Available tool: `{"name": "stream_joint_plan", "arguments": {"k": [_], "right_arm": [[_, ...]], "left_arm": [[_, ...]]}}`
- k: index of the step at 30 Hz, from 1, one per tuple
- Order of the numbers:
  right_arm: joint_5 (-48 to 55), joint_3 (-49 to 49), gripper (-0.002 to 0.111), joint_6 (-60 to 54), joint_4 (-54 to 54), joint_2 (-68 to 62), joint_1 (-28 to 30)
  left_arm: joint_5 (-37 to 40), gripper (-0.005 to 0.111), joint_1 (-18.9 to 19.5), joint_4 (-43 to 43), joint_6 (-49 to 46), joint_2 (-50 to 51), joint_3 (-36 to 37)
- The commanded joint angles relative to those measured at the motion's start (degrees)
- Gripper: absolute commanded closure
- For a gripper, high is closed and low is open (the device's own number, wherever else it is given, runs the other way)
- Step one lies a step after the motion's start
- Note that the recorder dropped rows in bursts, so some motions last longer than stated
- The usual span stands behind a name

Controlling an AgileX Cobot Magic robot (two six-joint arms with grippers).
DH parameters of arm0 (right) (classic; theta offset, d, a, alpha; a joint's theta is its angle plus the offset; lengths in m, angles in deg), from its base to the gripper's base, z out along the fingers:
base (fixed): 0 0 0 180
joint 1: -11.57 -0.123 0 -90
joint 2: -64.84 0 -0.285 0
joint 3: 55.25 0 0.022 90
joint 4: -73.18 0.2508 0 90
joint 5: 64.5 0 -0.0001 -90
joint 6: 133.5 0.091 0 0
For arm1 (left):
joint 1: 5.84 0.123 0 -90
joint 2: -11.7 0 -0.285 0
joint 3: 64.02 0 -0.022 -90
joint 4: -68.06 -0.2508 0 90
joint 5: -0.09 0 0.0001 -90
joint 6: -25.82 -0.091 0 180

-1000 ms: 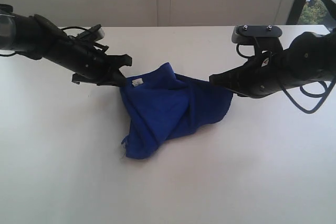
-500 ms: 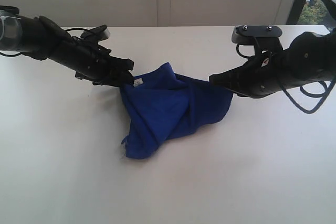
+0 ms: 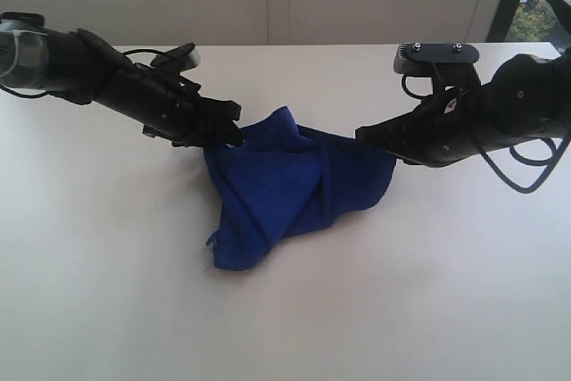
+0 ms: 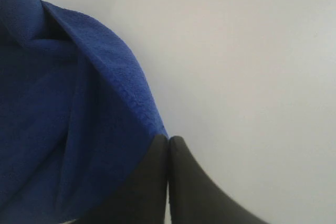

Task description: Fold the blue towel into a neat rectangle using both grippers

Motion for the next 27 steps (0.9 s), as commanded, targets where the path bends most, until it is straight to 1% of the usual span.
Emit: {"name": "stream_joint_plan", "arguments": {"k": [1, 3, 5, 7, 8, 9, 11, 14, 16, 18, 19, 21, 24, 27], "right_arm": [[-0.35, 0.15, 0.108, 0.01, -0.07, 0.48, 0.05], [-0.35, 0.15, 0.108, 0.01, -0.07, 0.48, 0.05], [-0.25, 0.15, 0.108, 0.01, -0.07, 0.48, 0.05], [-0.25, 0.15, 0.108, 0.01, -0.07, 0.48, 0.05], [-0.25, 0.15, 0.108, 0.01, -0.07, 0.48, 0.05], [-0.25, 0.15, 0.108, 0.01, -0.07, 0.48, 0.05], [-0.25, 0.15, 0.108, 0.01, -0.07, 0.48, 0.05], [-0.37, 0.15, 0.108, 0.01, -0.07, 0.48, 0.05], [-0.64, 0.15, 0.108, 0.01, -0.19, 0.6, 0.05], [-0.74, 0.15, 0.108, 0.17, -0.36, 1.78, 0.34], [-0.74, 0.15, 0.108, 1.31, -0.36, 3.58, 0.98], [-0.61, 0.15, 0.108, 1.16, -0.36, 5.99, 1.79], [0.73, 0.15, 0.108, 1.16, -0.97, 9.96, 2.91], [3.31, 0.15, 0.108, 1.16, -2.61, 14.26, 3.69]], "left_arm": [[-0.29, 0.056, -0.24, 0.11, -0.83, -0.17, -0.23], [-1.86, 0.056, -0.24, -2.6, -0.71, -0.17, -0.23], [-2.43, 0.059, -0.24, -3.87, -0.71, -0.17, -0.23], [-3.22, 0.069, -0.24, -4.83, -0.71, -0.17, -0.23], [-3.35, 0.079, -0.24, -4.82, -0.71, -0.17, -0.23], [-3.44, 0.085, -0.24, -4.82, -0.71, -0.17, -0.23], [-3.44, 0.107, -0.24, -4.82, -0.71, -0.17, -0.23], [-3.57, 0.107, 0.01, -4.94, -0.71, -0.48, -0.23], [-1.58, 0.107, 0.25, -6.53, -0.71, -2.53, -0.23], [3.54, 0.107, 1.23, -11.59, -0.71, -6.16, -0.23], [7.92, 0.107, 2.37, -16.33, -0.49, -8.91, -0.23], [12.68, 0.107, 4.14, -19.52, -0.26, -12.11, -0.23], [18.28, 0.107, 7.24, -19.92, -0.26, -17.05, -0.23], [22.26, 0.107, 9.81, -19.92, -0.12, -21.66, -0.23]]}}
